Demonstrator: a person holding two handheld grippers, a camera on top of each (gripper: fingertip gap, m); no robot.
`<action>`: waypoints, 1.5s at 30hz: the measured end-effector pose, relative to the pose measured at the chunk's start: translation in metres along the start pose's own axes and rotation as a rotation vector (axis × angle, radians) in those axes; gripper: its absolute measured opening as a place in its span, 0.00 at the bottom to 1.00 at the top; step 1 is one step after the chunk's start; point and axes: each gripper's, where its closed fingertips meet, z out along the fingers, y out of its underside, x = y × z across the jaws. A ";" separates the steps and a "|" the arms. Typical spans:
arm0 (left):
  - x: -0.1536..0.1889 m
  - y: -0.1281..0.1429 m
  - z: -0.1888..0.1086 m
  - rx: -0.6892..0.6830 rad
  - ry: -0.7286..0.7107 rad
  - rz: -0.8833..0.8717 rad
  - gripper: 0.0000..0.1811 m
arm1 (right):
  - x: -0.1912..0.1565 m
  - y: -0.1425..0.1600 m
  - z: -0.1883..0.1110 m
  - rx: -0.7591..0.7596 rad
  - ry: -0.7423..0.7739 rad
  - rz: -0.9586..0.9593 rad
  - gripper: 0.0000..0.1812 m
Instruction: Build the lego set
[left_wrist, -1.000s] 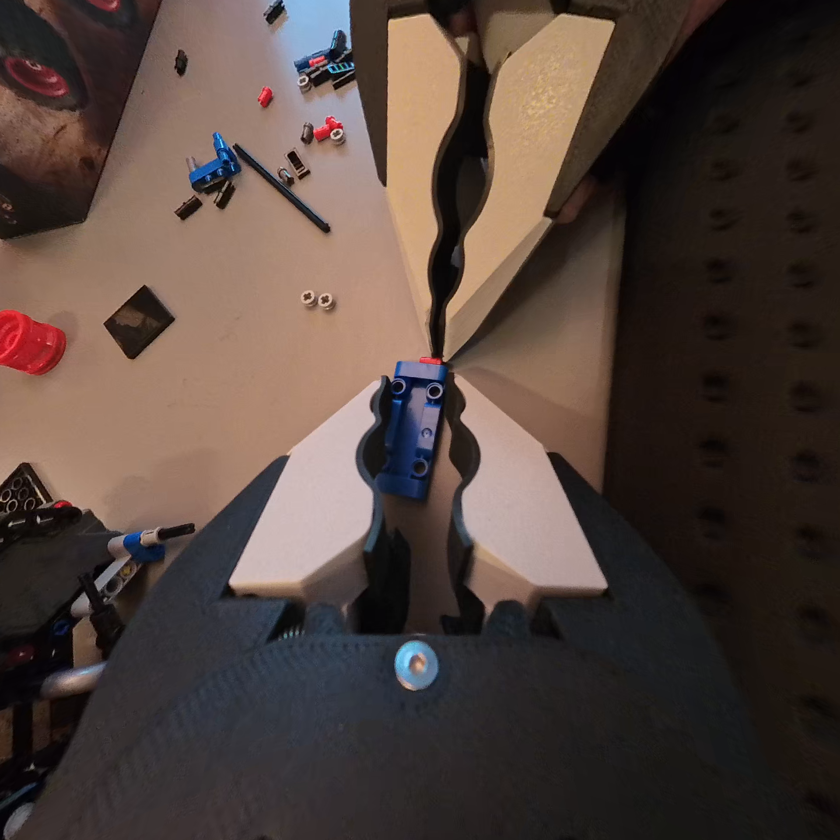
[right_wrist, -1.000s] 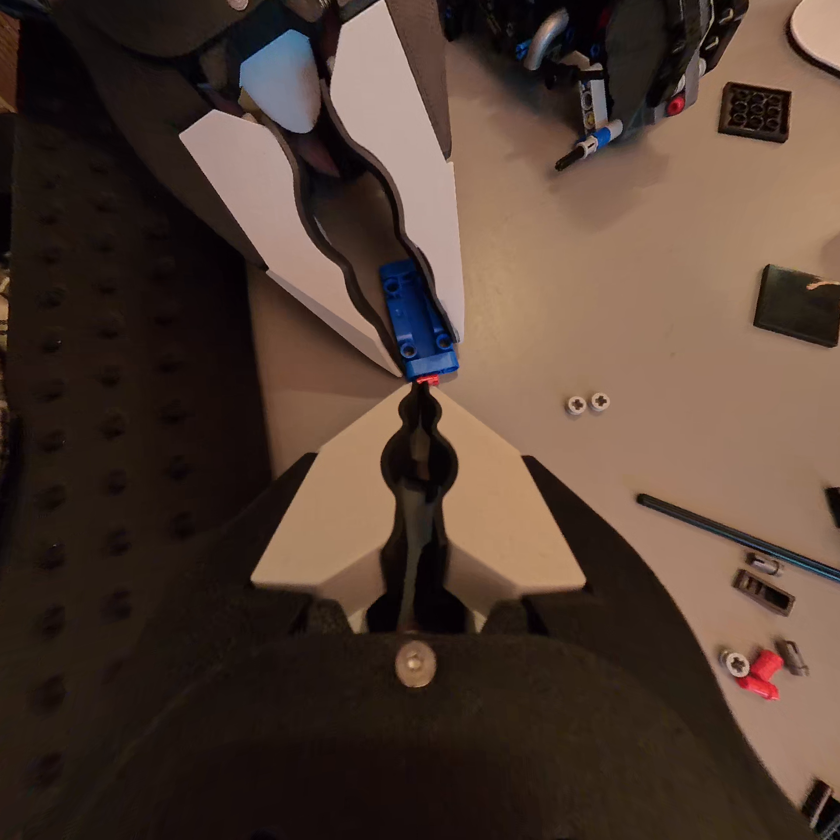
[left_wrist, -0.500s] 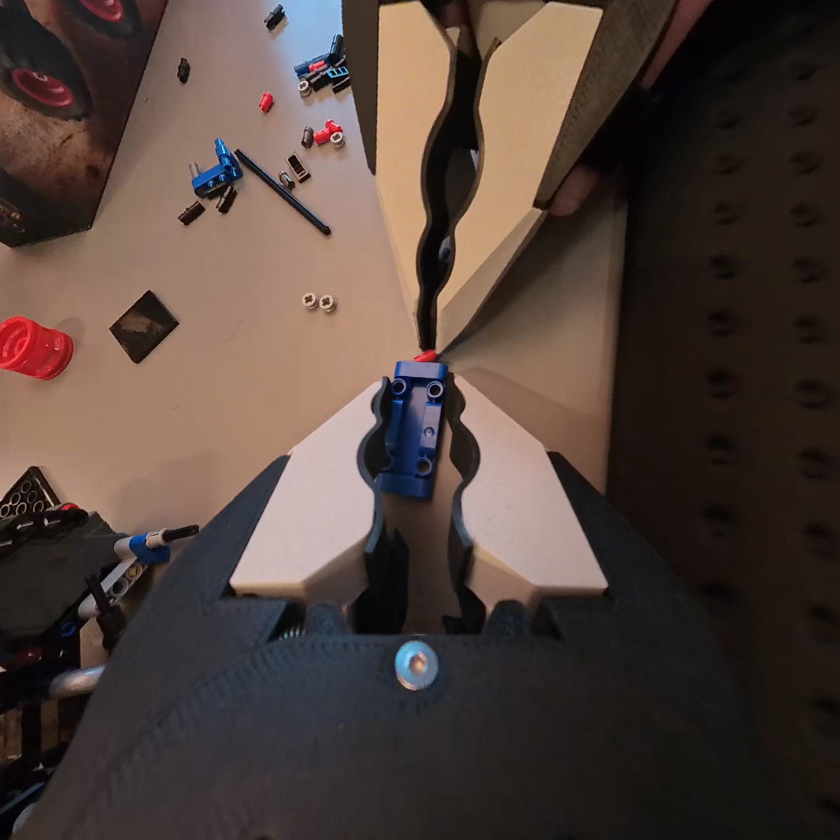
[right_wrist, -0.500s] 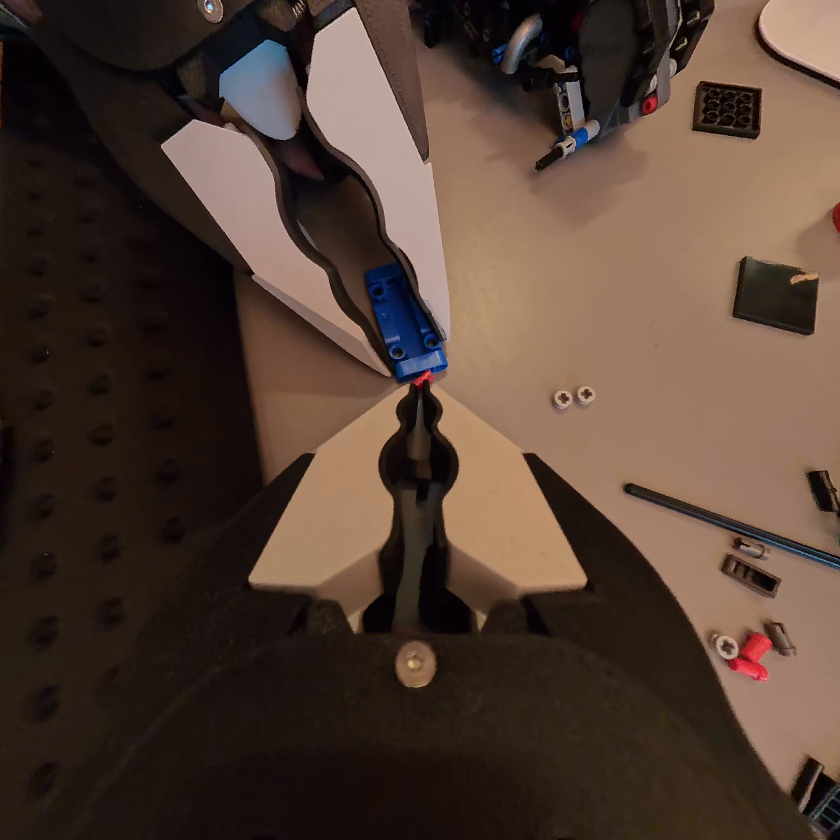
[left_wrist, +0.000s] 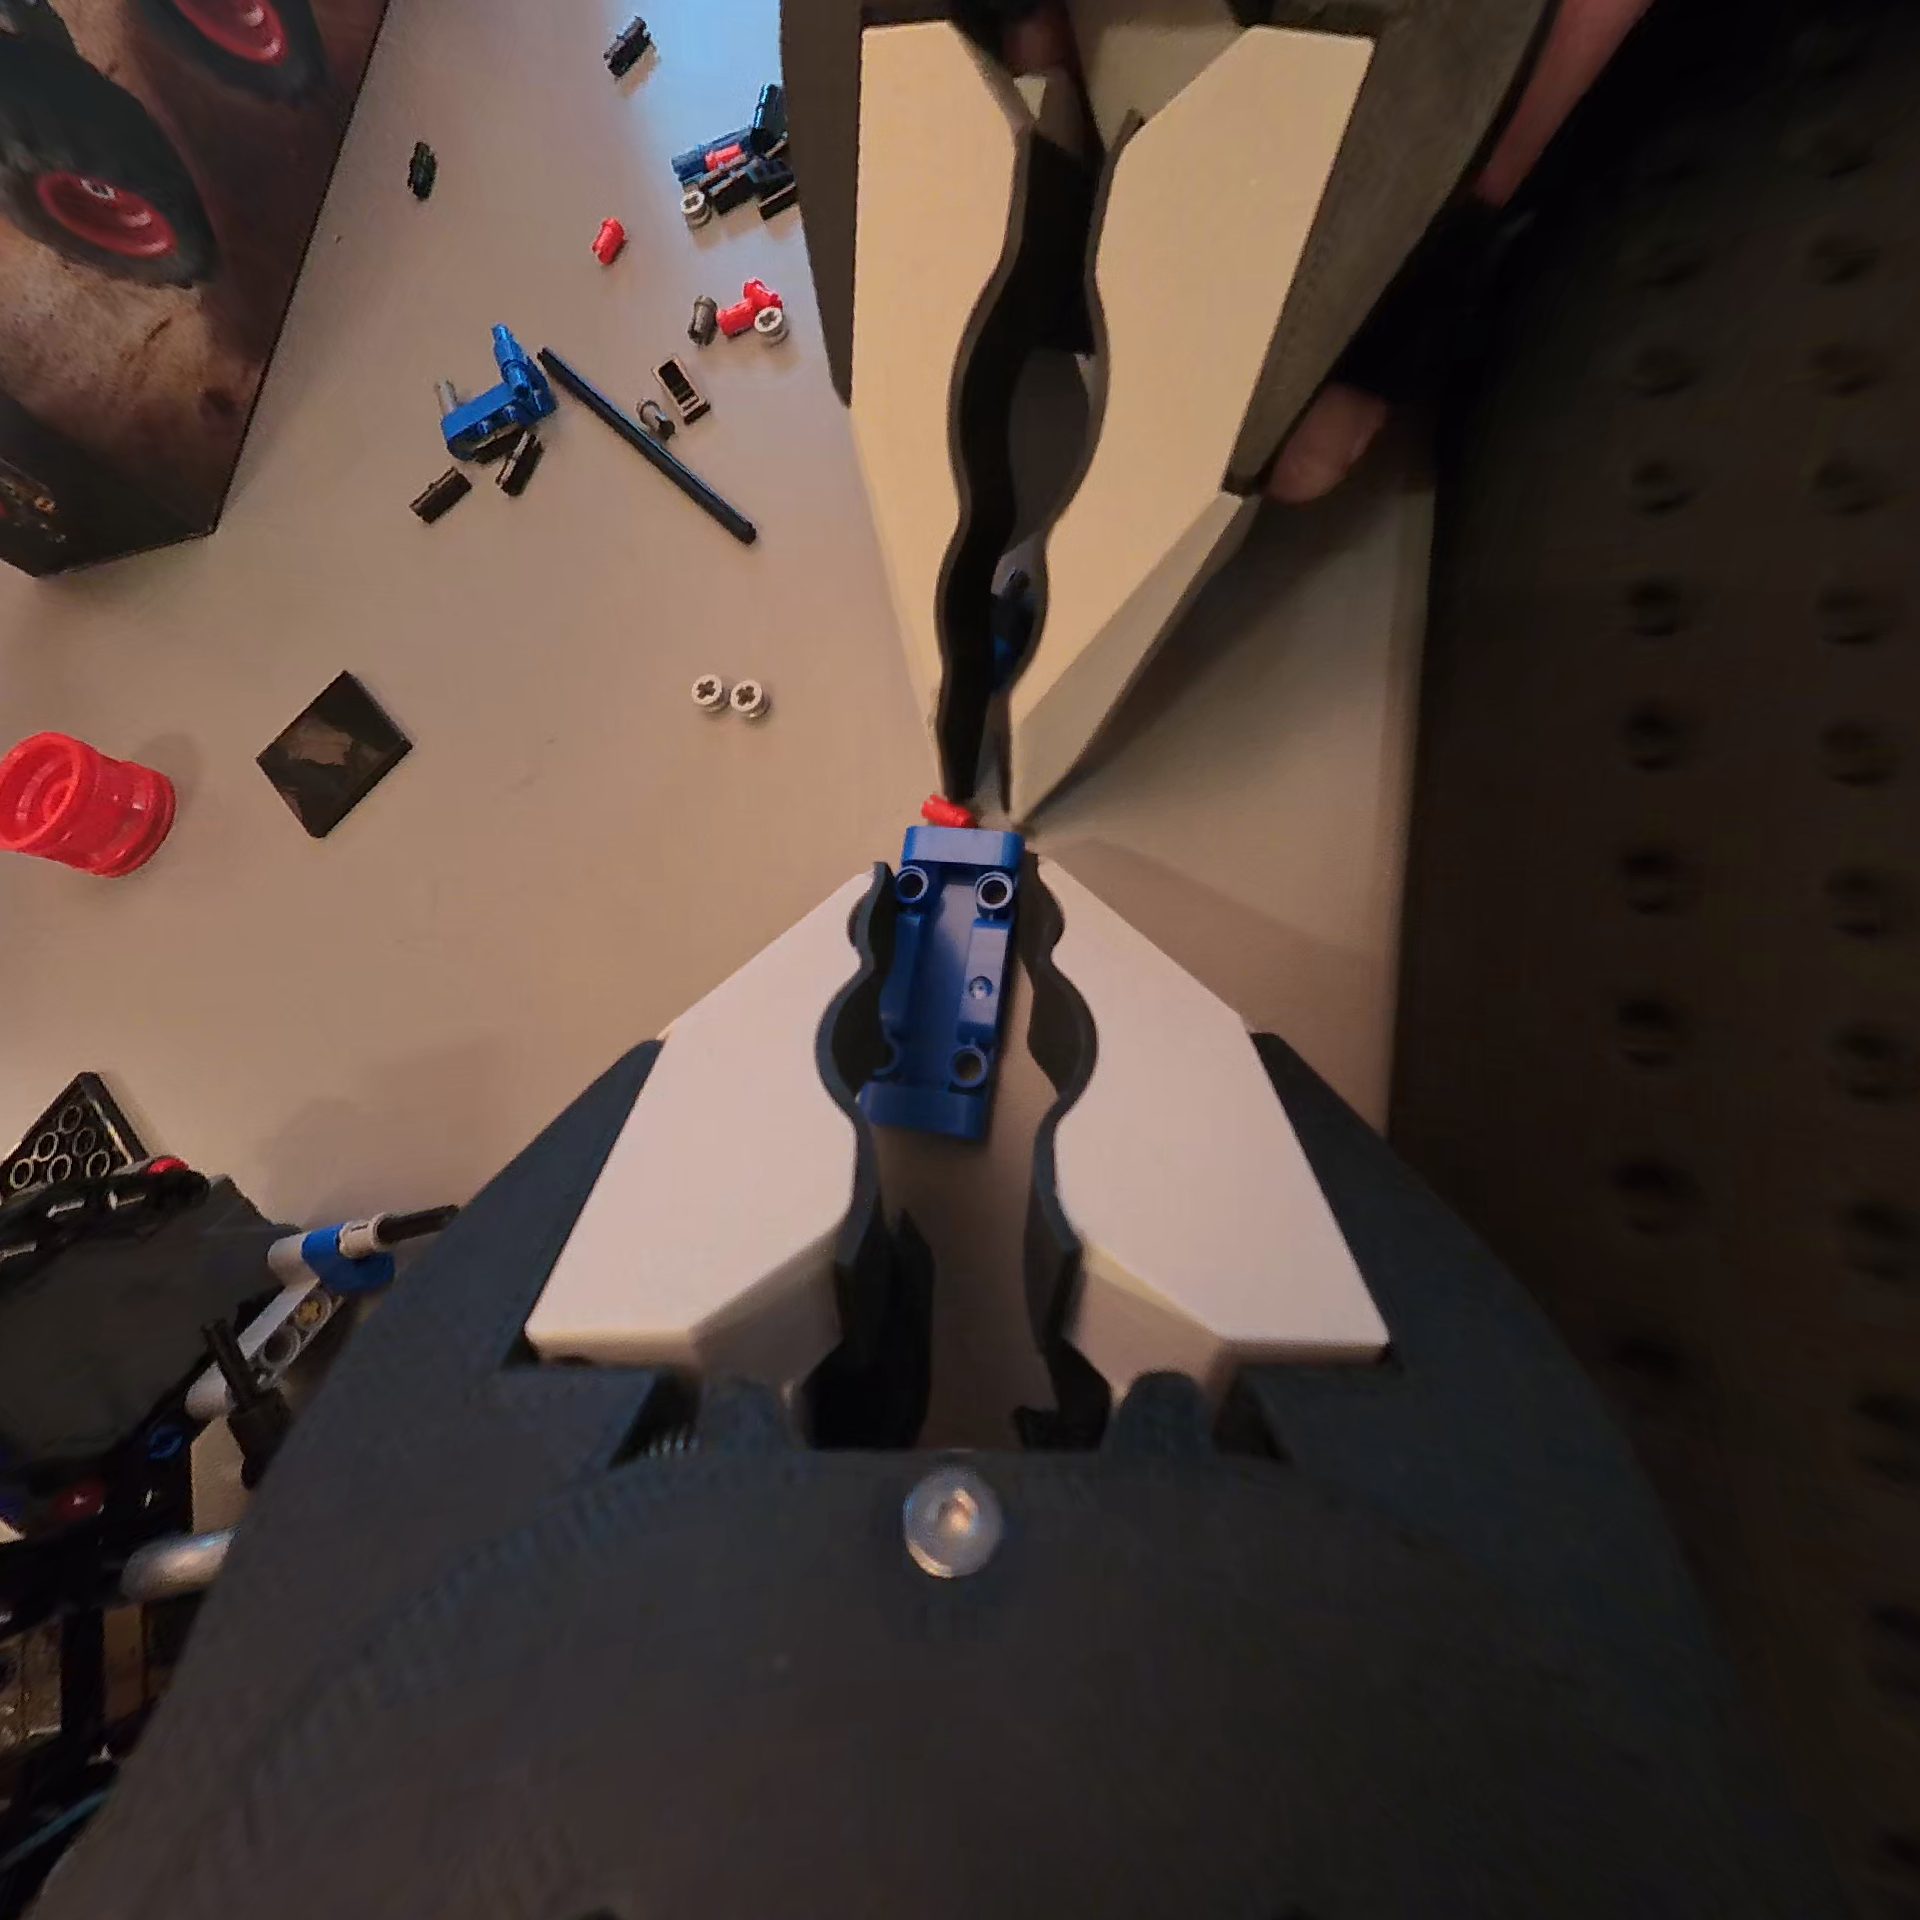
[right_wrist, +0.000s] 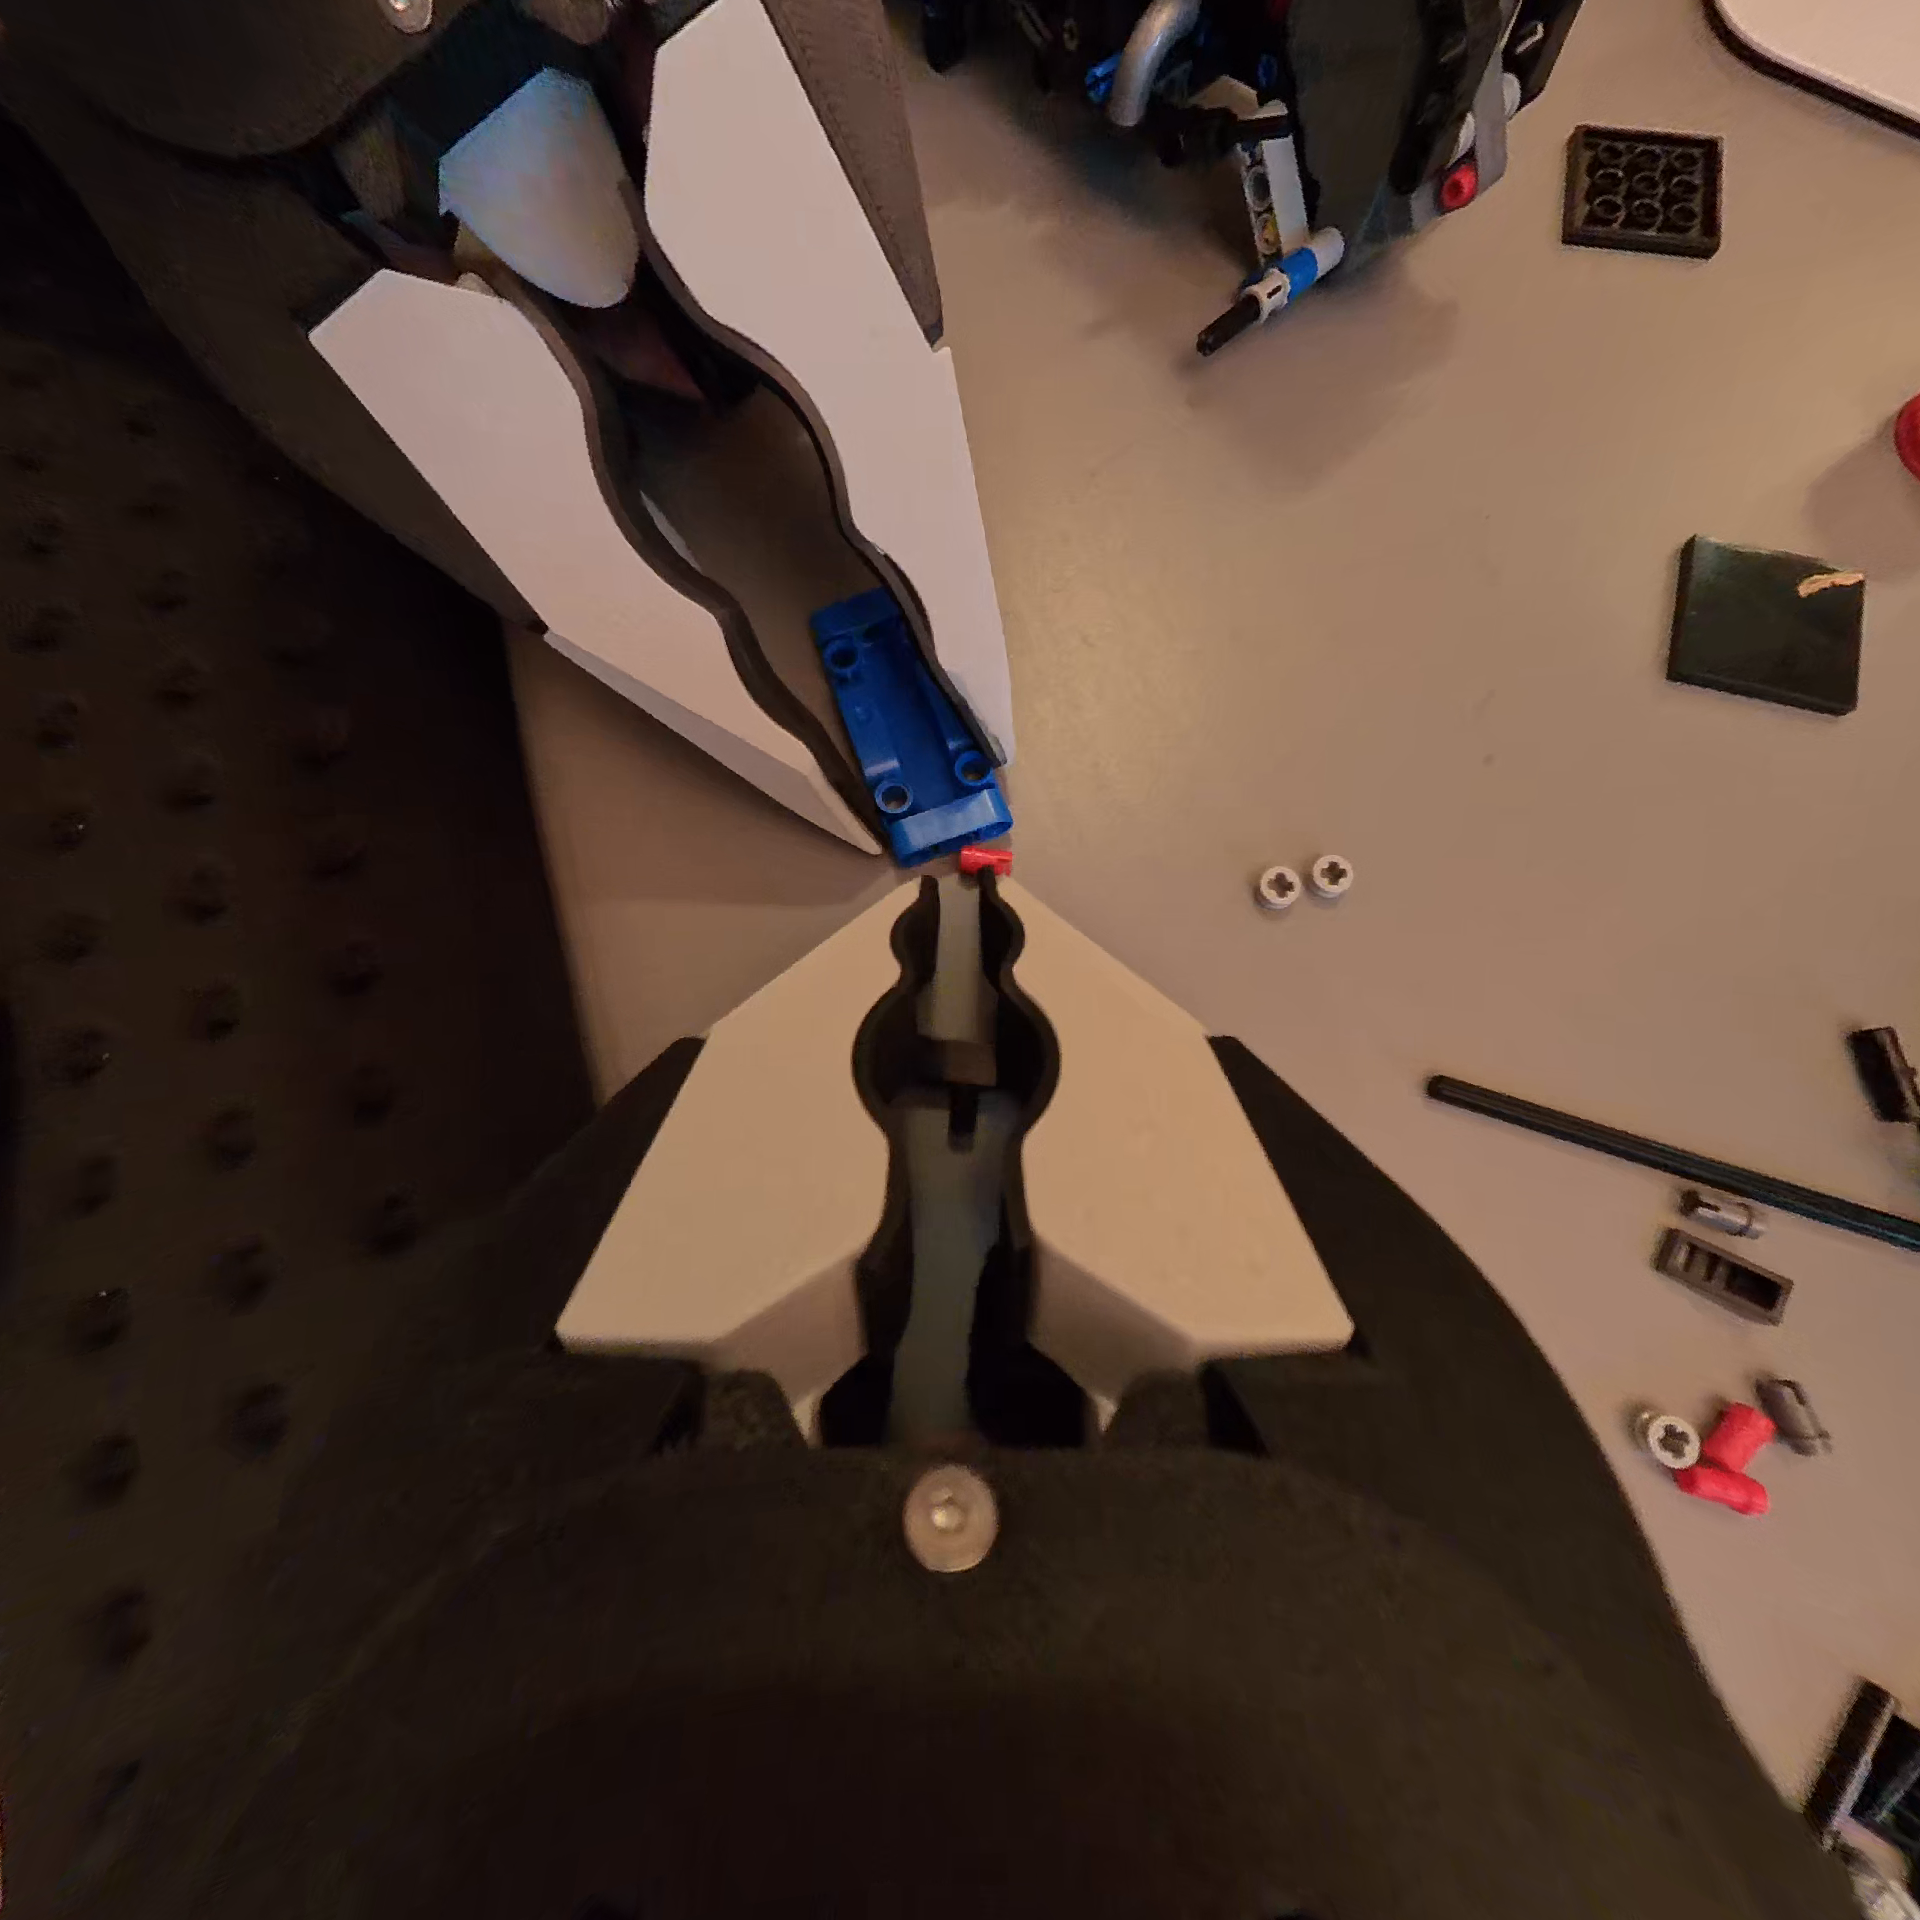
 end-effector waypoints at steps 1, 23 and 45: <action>0.000 0.000 0.000 -0.001 -0.001 0.002 0.12 | -0.001 -0.001 0.001 0.000 -0.003 0.005 0.05; -0.001 0.004 -0.005 -0.004 0.023 0.033 0.12 | 0.007 -0.006 0.007 -0.002 0.019 0.003 0.02; -0.002 0.005 -0.004 0.006 0.029 0.015 0.12 | -0.003 -0.007 0.006 0.009 -0.018 -0.059 0.01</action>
